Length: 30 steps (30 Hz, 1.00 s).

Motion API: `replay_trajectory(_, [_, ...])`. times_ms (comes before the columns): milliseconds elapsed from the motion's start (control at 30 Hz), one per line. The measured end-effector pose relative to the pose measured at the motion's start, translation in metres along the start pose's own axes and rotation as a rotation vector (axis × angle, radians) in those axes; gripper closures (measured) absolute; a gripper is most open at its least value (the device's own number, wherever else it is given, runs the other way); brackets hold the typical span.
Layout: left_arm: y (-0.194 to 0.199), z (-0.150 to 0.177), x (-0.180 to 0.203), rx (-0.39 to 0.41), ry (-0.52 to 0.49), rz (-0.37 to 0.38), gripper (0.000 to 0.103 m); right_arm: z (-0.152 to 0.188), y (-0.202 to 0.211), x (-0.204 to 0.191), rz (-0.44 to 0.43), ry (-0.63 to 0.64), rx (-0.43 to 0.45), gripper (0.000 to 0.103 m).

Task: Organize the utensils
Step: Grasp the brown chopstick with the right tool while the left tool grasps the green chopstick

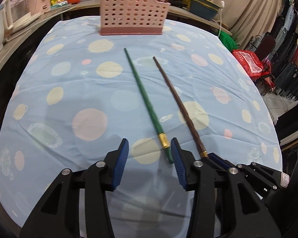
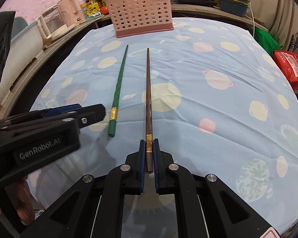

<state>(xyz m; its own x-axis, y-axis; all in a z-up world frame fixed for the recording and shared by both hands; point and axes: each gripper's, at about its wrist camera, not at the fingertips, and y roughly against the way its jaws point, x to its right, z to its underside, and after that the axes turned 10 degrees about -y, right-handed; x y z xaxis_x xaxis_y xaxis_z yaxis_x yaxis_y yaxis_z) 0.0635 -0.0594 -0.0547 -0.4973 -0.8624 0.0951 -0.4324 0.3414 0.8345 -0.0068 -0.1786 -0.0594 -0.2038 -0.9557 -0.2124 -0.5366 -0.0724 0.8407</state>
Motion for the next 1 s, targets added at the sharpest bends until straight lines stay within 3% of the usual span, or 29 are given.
replay_trajectory(233, [-0.016,-0.004,0.009,-0.029,-0.015,-0.003,0.059,-0.001,0.0,0.004,-0.002,-0.006,-0.001,0.096])
replay_trajectory(433, [-0.021,-0.001,0.005,-0.036,-0.011,-0.013,0.071,0.0,0.0,0.003,-0.005,-0.004,-0.002,0.096])
replay_trajectory(600, [-0.02,0.002,0.006,-0.033,-0.03,-0.004,0.092,0.001,0.0,0.001,-0.008,0.001,-0.003,0.096])
replay_trajectory(1000, [0.009,0.007,-0.006,0.021,0.005,0.01,0.096,-0.001,0.019,-0.002,-0.022,0.002,0.035,0.096])
